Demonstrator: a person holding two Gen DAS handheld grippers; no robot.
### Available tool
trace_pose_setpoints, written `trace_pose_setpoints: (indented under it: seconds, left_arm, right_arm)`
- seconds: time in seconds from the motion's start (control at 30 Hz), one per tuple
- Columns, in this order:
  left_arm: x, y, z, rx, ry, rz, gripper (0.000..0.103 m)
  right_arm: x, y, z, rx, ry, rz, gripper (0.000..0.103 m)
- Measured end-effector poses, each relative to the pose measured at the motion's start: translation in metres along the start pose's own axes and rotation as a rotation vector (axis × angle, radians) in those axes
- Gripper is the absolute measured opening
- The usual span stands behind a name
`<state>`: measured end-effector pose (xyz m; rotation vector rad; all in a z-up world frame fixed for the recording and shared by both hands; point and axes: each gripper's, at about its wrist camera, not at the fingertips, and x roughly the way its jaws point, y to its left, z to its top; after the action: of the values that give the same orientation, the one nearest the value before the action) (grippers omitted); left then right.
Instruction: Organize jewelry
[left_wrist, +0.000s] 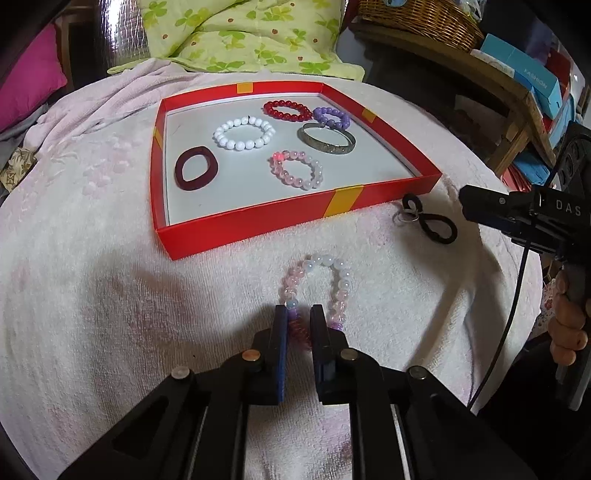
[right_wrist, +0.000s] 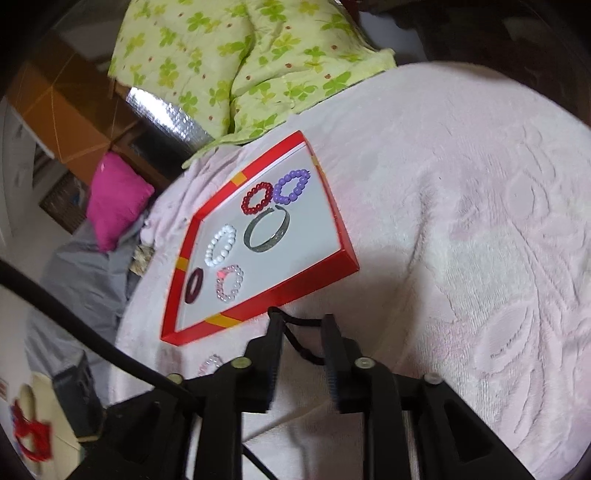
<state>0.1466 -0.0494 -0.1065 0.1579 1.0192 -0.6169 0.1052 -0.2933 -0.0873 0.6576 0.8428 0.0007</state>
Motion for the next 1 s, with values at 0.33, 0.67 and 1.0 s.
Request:
trace_pose_setpoints:
  seconds: [0.33,0.67,1.0]
  left_arm:
    - [-0.015,-0.004,0.003,0.020,-0.037,-0.011,0.010]
    - [-0.031,-0.003,0.005,0.017,-0.084,-0.039,0.009]
    - [-0.042,0.006,0.008,-0.003,-0.117,-0.052,0.009]
  right_arm:
    - [0.024,0.034,-0.008,-0.209,0.017,-0.099,0.057]
    - [0.041,0.033,-0.012,-0.257,0.037,-0.221,0.011]
    - [0.019,0.029,-0.008,-0.162,0.009,-0.051,0.009]
